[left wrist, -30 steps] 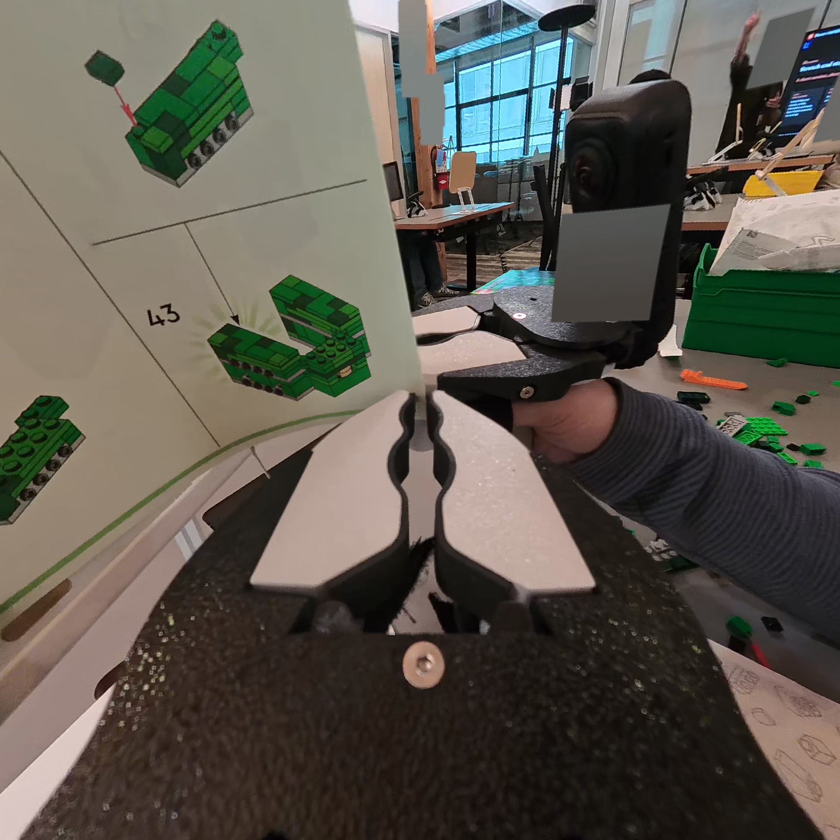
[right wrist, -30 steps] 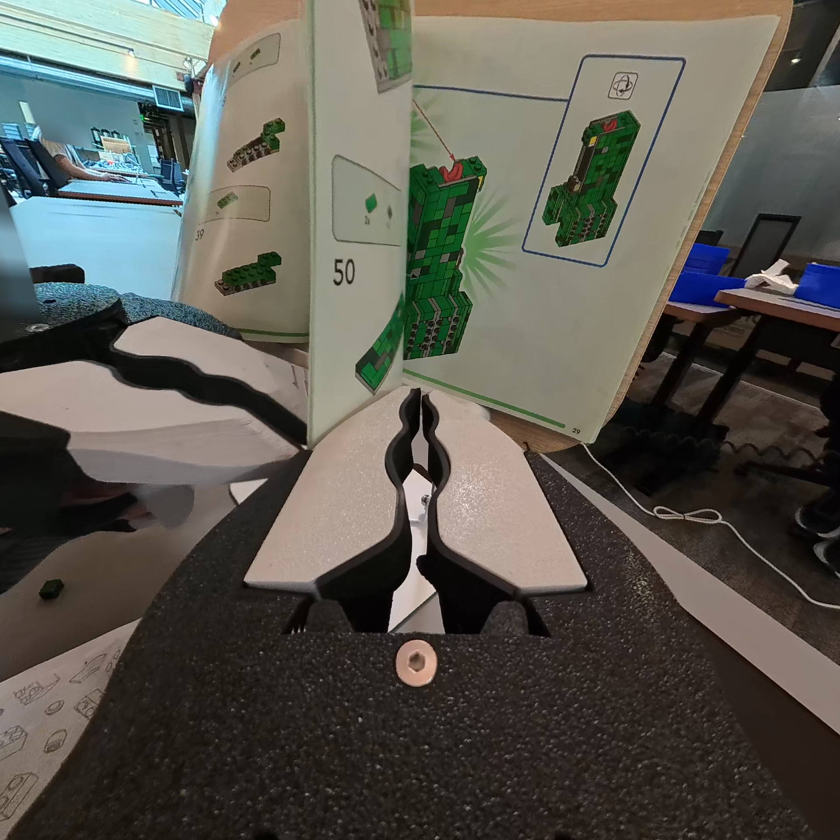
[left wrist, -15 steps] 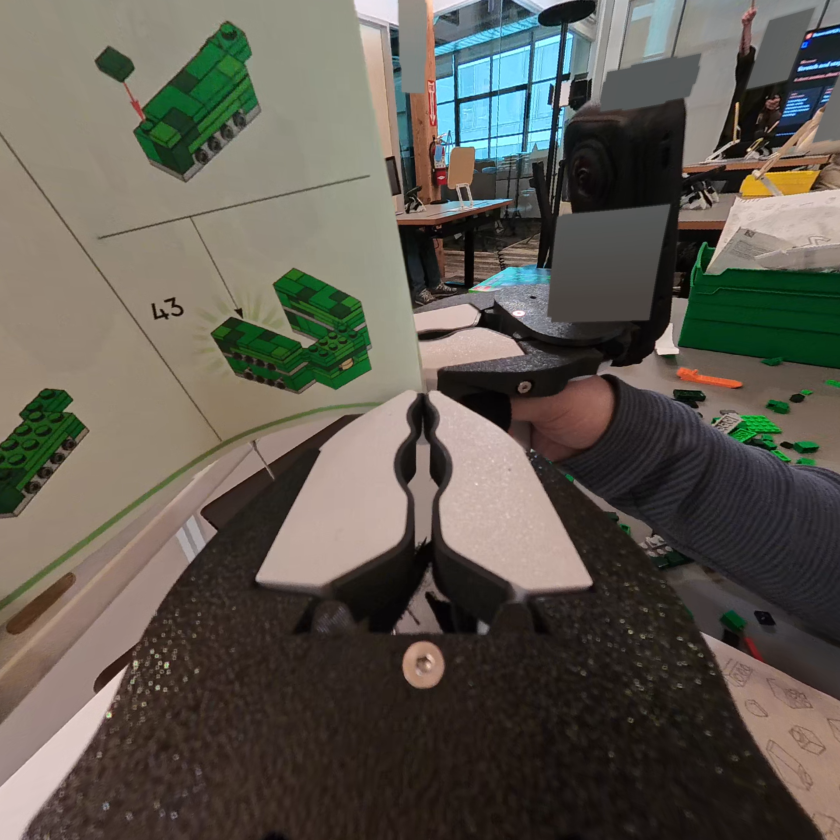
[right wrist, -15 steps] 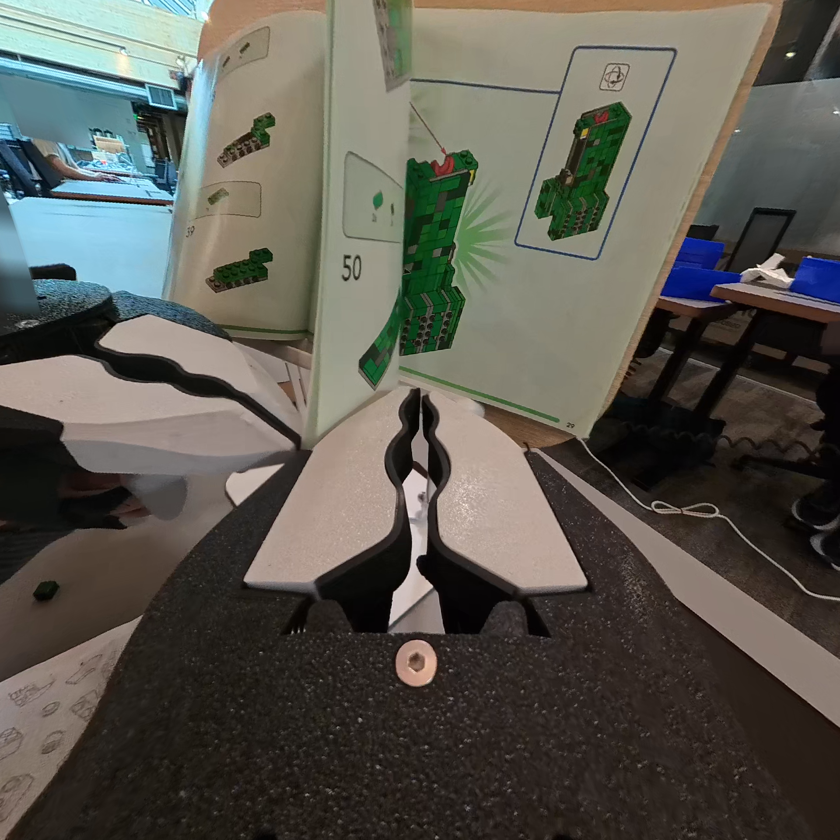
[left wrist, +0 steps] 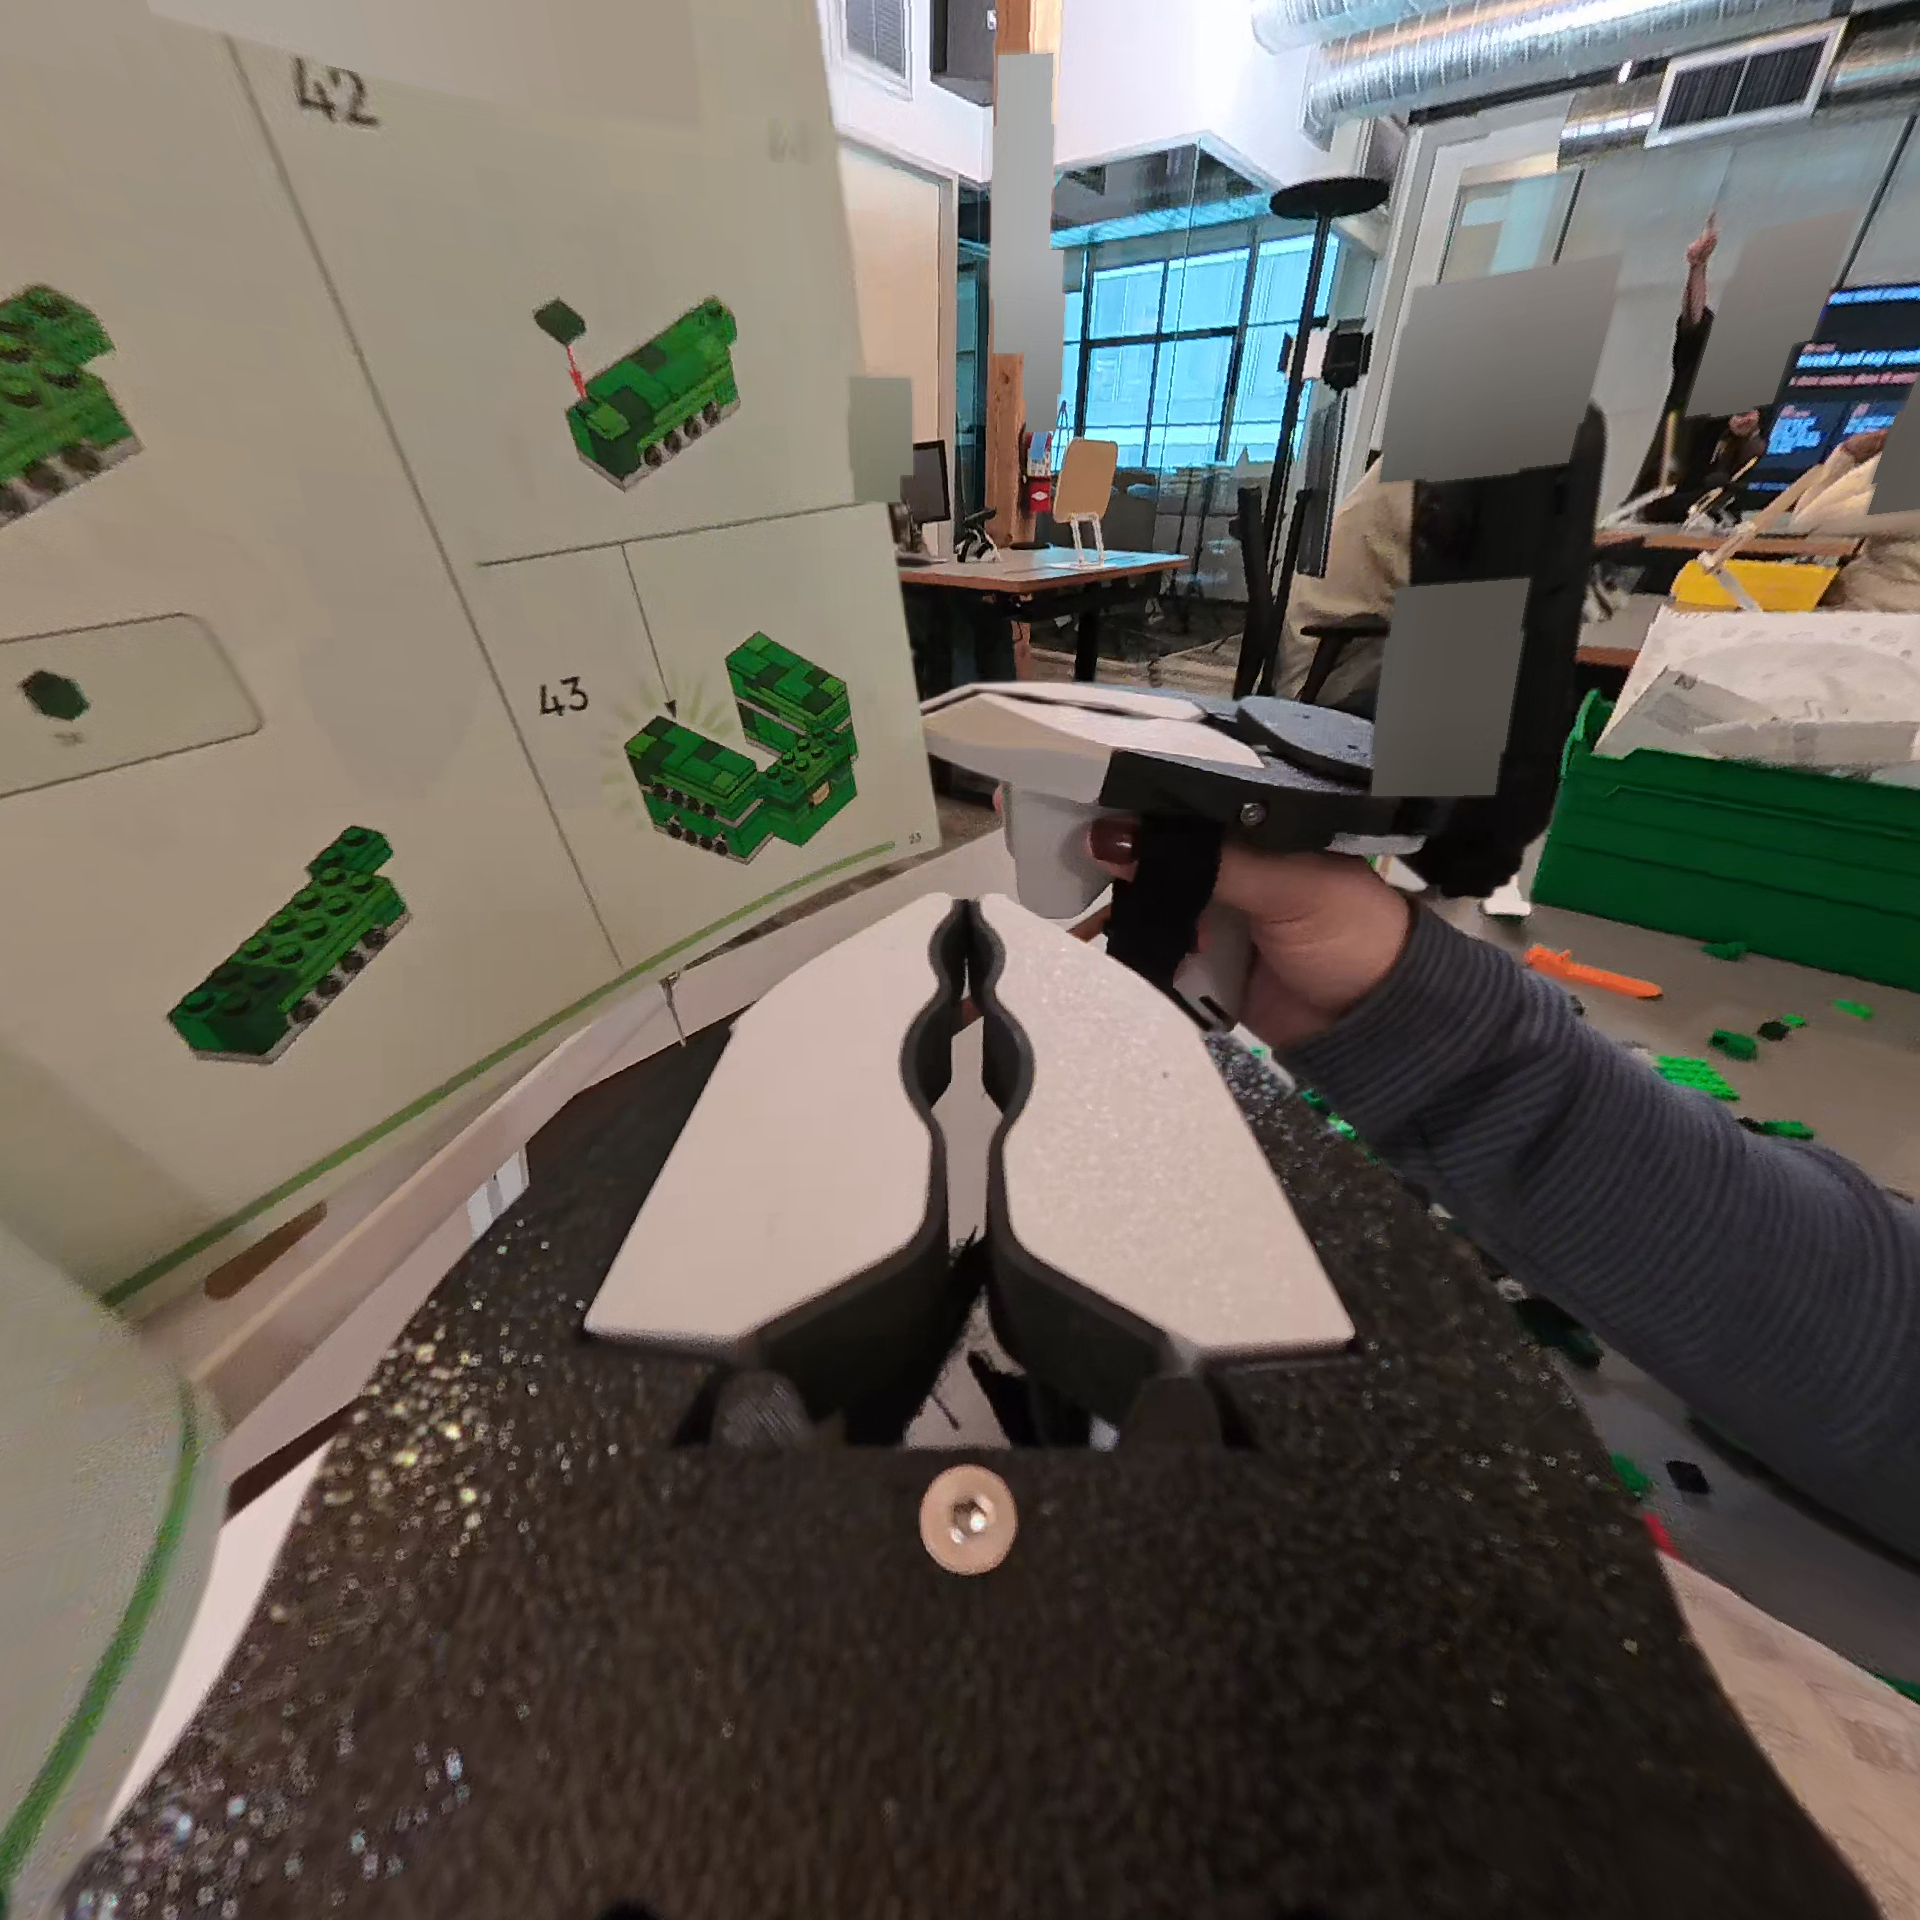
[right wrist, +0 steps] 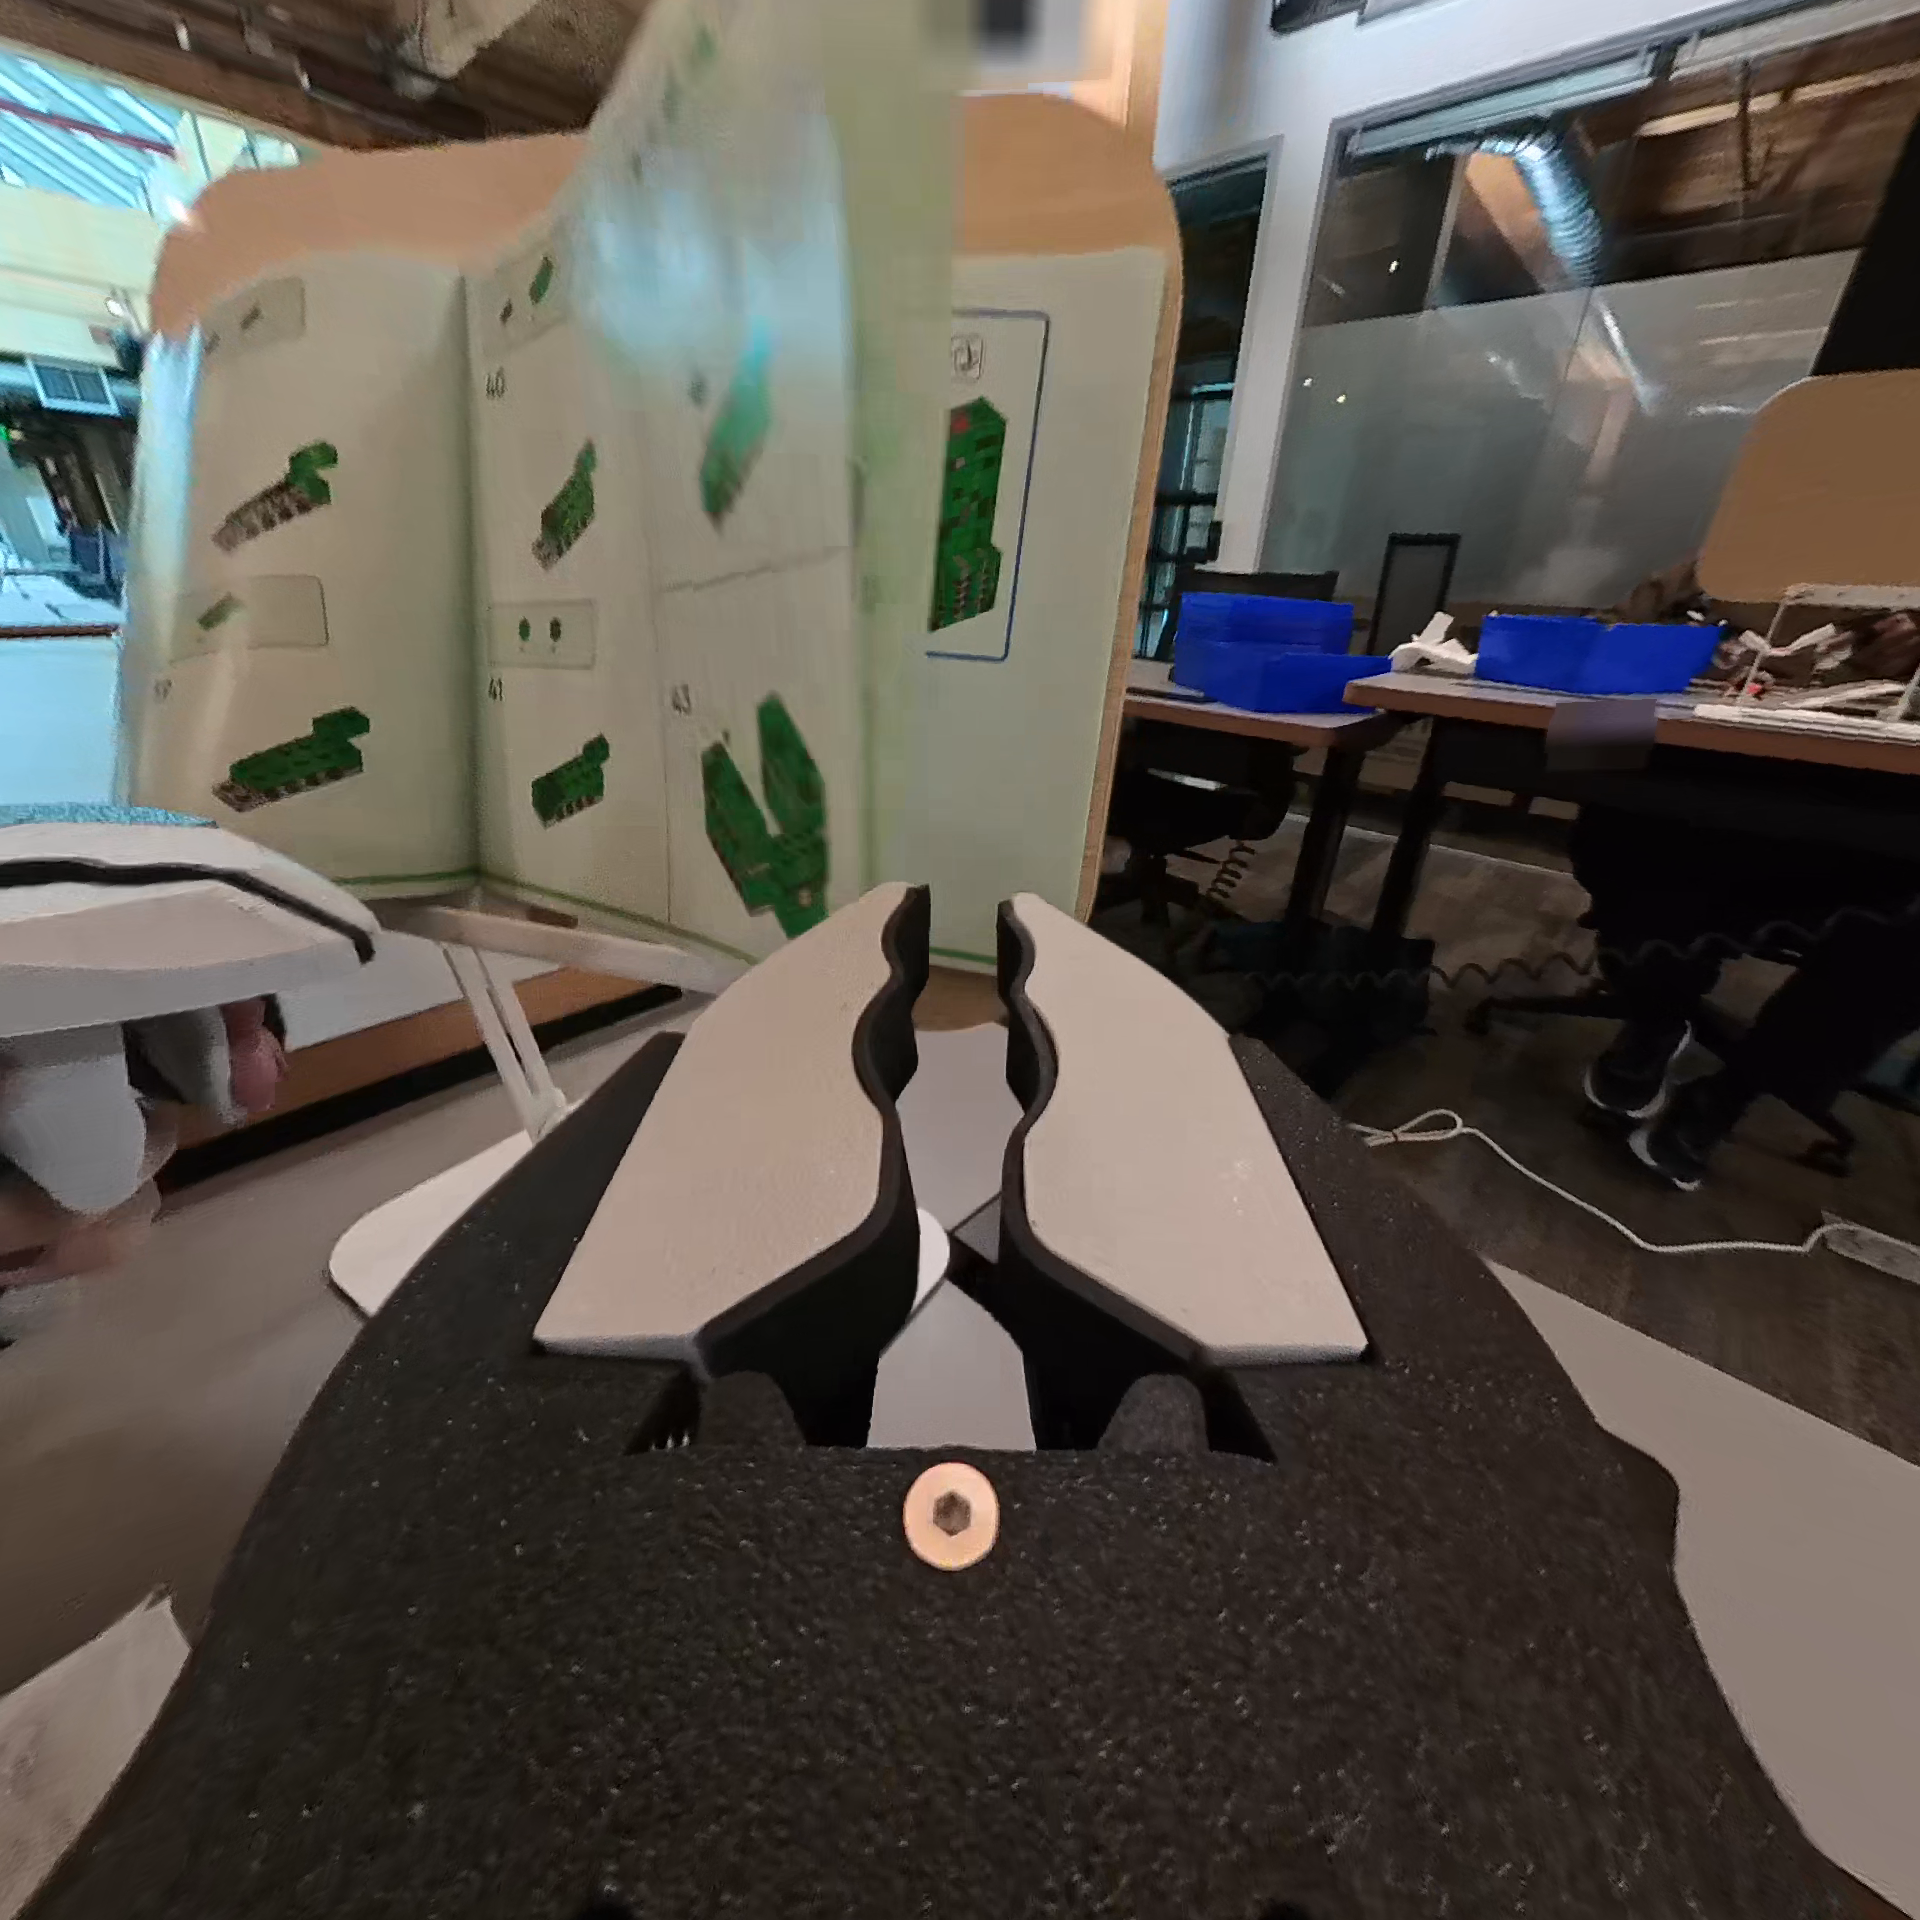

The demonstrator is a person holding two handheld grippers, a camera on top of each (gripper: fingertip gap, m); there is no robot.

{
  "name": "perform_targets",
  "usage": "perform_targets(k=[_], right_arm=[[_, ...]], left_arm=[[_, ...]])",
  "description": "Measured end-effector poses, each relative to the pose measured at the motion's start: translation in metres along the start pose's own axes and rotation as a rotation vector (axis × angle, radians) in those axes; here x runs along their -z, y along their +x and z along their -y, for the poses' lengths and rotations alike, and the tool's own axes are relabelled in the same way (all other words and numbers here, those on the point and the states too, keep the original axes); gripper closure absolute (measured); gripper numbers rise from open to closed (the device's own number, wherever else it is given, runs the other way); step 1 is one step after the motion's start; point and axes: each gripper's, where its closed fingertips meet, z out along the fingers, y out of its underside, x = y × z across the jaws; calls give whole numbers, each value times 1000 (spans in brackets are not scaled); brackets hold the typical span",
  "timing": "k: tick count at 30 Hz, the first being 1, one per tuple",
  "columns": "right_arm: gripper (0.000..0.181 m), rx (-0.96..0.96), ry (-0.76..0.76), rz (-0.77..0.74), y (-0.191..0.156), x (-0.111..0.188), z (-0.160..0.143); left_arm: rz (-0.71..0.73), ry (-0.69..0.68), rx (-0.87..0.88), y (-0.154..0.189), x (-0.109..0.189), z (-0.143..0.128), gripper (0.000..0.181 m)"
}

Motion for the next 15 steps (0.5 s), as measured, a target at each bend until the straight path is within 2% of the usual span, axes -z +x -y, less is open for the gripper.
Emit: perform_targets(k=[3, 7, 15], right_arm=[[170, 10, 18, 10, -6, -1, 2], [170, 35, -28, 17, -11, -8, -9], [170, 1, -84, 43, -9, -13, -30]], left_arm=[[-7, 38, 35, -3, 8, 6, 181], [-3, 49, 35, -5, 13, 9, 181], [29, 35, -1, -3, 7, 10, 181]])
